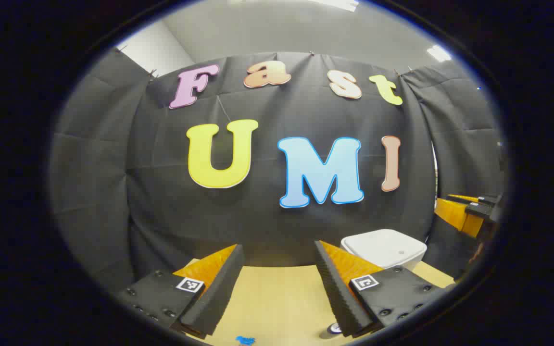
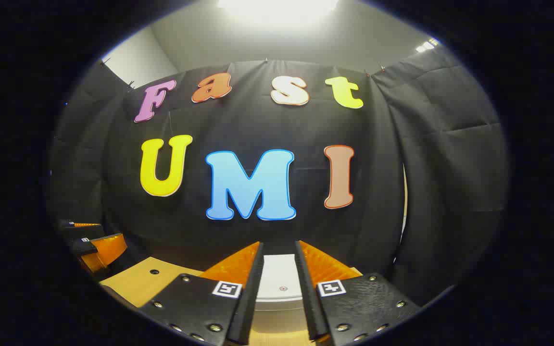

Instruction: Press the lid of the desktop garbage bin to open it, pick up the crumpled paper on the desktop and throw it into the bin, then pick up the pop can on the desktop and drop it into the bin, and finally close the garbage bin lid.

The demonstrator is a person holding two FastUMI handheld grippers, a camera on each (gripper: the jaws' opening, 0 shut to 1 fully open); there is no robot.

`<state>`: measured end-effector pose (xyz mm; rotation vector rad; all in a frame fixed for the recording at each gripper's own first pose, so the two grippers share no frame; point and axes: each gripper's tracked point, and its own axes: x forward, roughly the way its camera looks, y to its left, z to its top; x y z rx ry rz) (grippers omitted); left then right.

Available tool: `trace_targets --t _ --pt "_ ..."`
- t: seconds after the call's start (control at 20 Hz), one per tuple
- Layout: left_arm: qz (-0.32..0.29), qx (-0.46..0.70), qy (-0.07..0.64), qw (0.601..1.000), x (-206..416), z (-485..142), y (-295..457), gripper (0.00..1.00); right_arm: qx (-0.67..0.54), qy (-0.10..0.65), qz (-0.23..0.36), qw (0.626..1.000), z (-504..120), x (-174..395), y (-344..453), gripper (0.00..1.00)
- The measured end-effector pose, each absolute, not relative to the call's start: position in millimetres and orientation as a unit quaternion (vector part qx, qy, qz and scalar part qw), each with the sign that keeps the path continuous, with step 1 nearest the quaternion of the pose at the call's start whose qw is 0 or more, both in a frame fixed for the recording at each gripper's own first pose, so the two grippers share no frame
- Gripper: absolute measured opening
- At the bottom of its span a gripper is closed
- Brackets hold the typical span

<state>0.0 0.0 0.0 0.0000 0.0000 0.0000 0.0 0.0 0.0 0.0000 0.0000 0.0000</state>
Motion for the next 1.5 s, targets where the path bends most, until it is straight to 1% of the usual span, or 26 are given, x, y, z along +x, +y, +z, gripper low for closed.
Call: trace_targets --t 0.05,0.1,0.15,0.2,0.45,0.8,1.1,1.5 --pt "-0.002 0.001 -0.001 1.0 0.2 1.2 -5.5 0.96 0.002 0.002 -0.003 1.0 0.1 1.5 -3.0 0.27" --pt "-0.005 0.003 -0.001 1.0 3.4 1.4 -11.3 0.96 0.006 0.004 -0.009 1.0 0.2 4.2 -7.4 0.1" --pt "-0.01 0.004 -0.001 1.0 5.5 0.9 -16.0 0.96 0.009 0.007 -0.008 1.0 -2.8 4.0 -8.1 0.04" --pt "-0.013 0.005 -0.001 1.0 7.1 0.8 -17.7 0.96 0.007 0.006 -0.002 1.0 -3.6 8.8 -6.2 0.0" --pt "-0.024 0.015 -0.005 1.0 13.9 2.3 -23.7 0.96 -0.009 0.016 0.018 1.0 -14.2 18.1 3.7 0.0" --pt "-0.022 0.021 -0.003 1.0 22.4 -0.5 -20.9 0.96 -0.02 0.042 0.034 0.998 -34.6 42.7 11.6 0.0" --pt "-0.008 0.01 0.002 1.0 31.5 -7.0 -11.1 0.96 -0.013 0.09 0.05 0.995 -78.3 69.9 15.1 0.01" --pt "0.005 0.009 0.01 1.0 38.2 -13.2 -3.8 0.96 -0.006 0.131 0.049 0.99 -114.8 80.5 11.0 0.01"
